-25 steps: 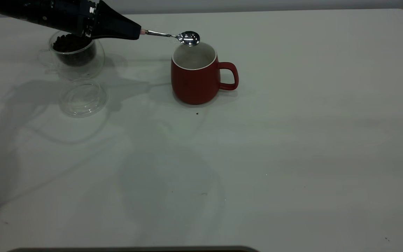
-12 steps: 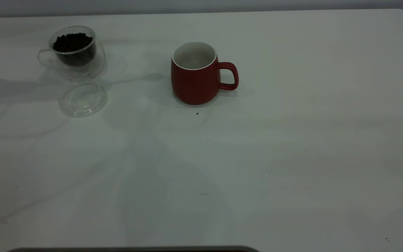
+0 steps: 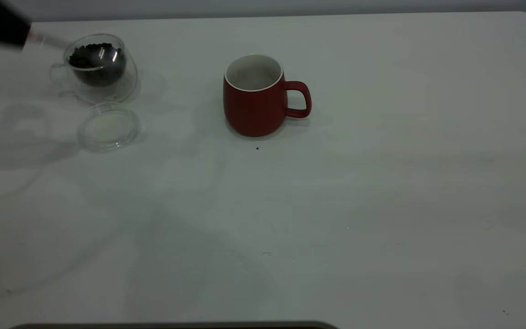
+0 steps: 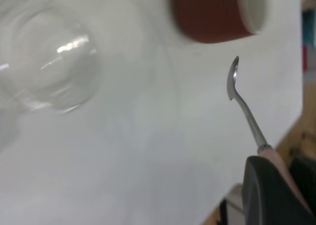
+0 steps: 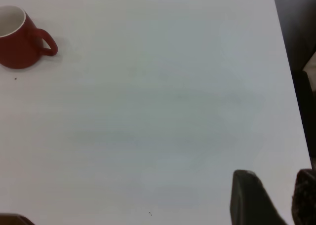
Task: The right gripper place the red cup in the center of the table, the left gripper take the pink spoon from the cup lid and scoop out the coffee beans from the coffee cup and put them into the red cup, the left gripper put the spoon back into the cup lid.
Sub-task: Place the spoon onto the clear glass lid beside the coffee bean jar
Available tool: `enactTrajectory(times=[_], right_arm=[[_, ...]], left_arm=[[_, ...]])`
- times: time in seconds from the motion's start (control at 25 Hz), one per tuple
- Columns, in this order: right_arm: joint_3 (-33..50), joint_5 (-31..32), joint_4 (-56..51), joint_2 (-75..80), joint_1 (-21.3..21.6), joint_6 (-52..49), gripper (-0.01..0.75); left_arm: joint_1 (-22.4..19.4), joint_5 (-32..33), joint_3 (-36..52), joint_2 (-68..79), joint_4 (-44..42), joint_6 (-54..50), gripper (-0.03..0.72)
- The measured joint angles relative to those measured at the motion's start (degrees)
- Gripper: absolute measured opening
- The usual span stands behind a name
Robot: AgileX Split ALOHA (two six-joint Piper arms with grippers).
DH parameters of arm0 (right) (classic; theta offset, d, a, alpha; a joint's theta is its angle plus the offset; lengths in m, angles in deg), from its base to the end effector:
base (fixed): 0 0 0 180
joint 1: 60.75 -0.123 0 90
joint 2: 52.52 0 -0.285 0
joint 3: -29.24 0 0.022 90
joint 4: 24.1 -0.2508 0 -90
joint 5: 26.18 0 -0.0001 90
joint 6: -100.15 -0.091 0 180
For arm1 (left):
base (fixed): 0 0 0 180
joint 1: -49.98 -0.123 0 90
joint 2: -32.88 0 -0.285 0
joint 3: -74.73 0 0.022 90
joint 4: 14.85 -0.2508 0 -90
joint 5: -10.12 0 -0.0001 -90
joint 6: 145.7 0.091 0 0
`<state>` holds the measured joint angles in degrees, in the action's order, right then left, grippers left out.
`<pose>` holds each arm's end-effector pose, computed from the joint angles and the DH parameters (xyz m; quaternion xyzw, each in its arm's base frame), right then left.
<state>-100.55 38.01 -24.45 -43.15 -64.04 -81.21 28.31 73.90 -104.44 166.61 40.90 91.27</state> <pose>-0.0005 0.0005 0.2647 -0.0150 0.8819 0.0222 0.4707 0.3850 0.0803 0.1077 0.0066 0.9137 -0.3841 0.1325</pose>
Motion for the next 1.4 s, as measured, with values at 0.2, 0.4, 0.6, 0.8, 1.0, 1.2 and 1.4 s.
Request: enactTrajectory(times=[0.2,0.4,0.6,0.8,1.0,1.2,1.4], right_arm=[[0.0,0.0,0.0,0.0,0.0,0.0,0.241],[0.0,0.0,0.0,0.0,0.0,0.0,0.241],[0.0,0.0,0.0,0.0,0.0,0.0,0.241],[0.0,0.0,0.0,0.0,0.0,0.0,0.241],[0.0,0.0,0.0,0.0,0.0,0.0,0.241],[0.0,0.0,0.0,0.0,0.0,0.0,0.241],[0.0,0.0,0.0,0.0,0.0,0.0,0.241]], left_arm=[[-6.06,-4.65,1.63,3.76,4.14,1.63,0.113],[-6.5,-6.1,1.63,8.53,5.31,4.2,0.113],[-5.8,-8.86,1.63,13.27,8.9,7.19,0.113],[-5.8,-9.54,1.63,16.44,14.79,9.94,0.113],[-4.84,-10.04,1.63,18.56,16.21,12.05,0.113],[-4.4,-10.08,1.63,19.22,16.72,13.35,0.113],[-4.4,-10.26,1.57,19.22,16.83,13.46,0.125]])
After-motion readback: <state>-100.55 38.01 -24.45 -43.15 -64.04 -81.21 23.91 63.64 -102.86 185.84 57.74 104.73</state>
